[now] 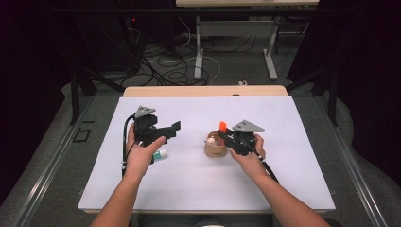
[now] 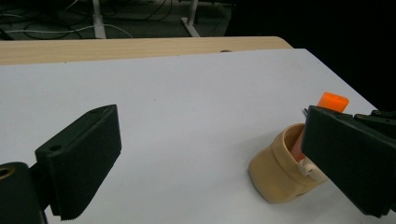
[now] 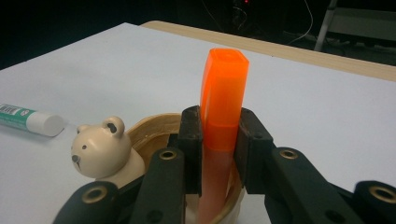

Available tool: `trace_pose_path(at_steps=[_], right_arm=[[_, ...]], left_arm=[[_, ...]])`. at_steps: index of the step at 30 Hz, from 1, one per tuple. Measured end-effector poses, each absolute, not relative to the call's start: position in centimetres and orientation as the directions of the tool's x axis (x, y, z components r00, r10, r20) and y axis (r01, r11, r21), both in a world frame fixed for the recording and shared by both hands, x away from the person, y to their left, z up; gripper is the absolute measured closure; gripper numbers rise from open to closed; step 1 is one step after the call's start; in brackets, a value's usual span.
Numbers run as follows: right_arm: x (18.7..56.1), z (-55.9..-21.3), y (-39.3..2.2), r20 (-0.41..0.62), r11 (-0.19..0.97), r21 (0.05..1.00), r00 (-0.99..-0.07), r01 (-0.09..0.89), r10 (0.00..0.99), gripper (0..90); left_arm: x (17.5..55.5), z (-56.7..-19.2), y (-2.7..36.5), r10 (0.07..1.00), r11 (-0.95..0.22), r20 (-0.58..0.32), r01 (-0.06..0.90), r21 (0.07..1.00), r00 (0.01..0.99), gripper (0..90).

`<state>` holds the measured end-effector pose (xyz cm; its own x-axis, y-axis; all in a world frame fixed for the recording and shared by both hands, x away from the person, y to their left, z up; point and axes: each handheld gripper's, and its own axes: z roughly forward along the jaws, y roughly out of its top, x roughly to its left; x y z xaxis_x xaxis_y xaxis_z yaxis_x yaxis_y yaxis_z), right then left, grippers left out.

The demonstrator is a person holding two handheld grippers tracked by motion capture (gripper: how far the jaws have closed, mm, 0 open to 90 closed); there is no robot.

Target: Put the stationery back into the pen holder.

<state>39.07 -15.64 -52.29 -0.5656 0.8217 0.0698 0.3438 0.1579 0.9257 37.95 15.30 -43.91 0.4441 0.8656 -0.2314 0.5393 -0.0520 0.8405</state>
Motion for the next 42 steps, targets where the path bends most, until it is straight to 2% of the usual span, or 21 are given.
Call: trace_pose_path(at_steps=[6,15,25,39,42], right_arm=[[38.9,-52.1,-15.8,0.077,0.156,0.921,-0.559,0.357,0.825,73.2],[38.8,-51.8,-16.2,0.073,0.150,0.921,-0.535,0.361,0.842,64.7],[38.8,-51.5,-16.6,0.115,0.101,0.925,-0.524,0.366,0.844,56.0],[38.2,-50.2,-17.3,0.165,0.047,0.934,-0.546,0.353,0.821,44.6],[38.0,-49.6,-17.6,0.178,0.027,0.941,-0.560,0.339,0.809,39.3]], left_arm=[[38.0,-43.9,15.3,0.867,-0.053,-0.230,0.541,0.840,0.442,5.4],[38.0,-44.0,15.3,0.867,-0.058,-0.230,0.548,0.834,0.442,5.5],[38.0,-44.0,15.5,0.867,-0.060,-0.230,0.551,0.833,0.442,5.8],[38.0,-43.7,16.0,0.871,-0.061,-0.224,0.548,0.834,0.437,7.0],[38.1,-43.7,16.1,0.871,-0.054,-0.232,0.552,0.832,0.434,8.6]])
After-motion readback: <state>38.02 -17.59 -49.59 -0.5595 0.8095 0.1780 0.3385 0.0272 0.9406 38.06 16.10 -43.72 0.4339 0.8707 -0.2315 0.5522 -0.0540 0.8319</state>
